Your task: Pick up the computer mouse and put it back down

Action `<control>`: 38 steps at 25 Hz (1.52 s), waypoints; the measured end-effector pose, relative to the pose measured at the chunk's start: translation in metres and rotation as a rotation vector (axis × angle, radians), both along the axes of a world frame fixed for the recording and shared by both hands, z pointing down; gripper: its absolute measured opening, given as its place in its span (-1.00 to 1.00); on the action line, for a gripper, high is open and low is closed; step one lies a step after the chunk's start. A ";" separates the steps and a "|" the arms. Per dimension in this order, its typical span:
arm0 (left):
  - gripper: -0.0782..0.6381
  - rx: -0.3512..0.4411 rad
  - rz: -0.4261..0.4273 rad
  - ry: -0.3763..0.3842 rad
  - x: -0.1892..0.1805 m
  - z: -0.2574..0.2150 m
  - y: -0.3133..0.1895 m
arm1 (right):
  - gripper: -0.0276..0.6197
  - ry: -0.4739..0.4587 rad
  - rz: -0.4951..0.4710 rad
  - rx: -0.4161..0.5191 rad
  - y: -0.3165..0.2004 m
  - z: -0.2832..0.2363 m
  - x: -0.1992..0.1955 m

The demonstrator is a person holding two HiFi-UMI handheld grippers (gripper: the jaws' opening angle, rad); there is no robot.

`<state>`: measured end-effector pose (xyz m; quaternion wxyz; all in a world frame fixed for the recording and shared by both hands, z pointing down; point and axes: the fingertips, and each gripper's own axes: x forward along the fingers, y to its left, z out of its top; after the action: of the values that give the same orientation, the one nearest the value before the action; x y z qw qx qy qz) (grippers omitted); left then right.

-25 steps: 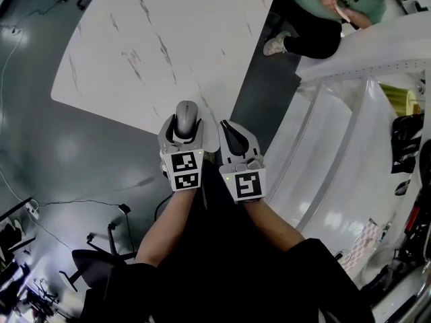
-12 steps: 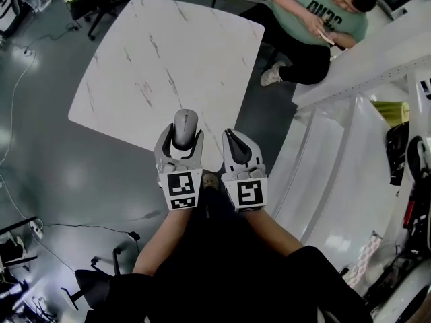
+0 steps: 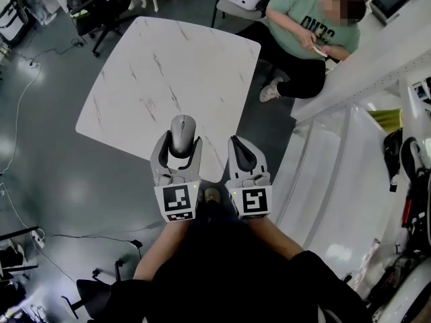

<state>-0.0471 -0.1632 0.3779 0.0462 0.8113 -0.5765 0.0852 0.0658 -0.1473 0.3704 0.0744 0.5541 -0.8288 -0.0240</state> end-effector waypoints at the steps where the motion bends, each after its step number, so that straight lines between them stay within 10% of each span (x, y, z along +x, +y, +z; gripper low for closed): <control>1: 0.07 0.003 -0.001 0.000 -0.001 -0.002 0.001 | -0.85 0.000 0.002 0.005 0.000 -0.002 0.001; 19: 0.07 -0.023 0.007 -0.010 0.003 0.010 0.004 | -0.85 -0.003 -0.018 -0.008 0.001 0.005 -0.006; 38: 0.07 -0.255 0.062 -0.016 0.017 0.120 0.001 | -0.85 0.032 -0.028 -0.141 -0.005 0.075 -0.009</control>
<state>-0.0301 -0.1623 0.4983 0.1415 0.8156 -0.5360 0.1656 0.0564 -0.1523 0.4458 0.1260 0.5354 -0.8348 0.0248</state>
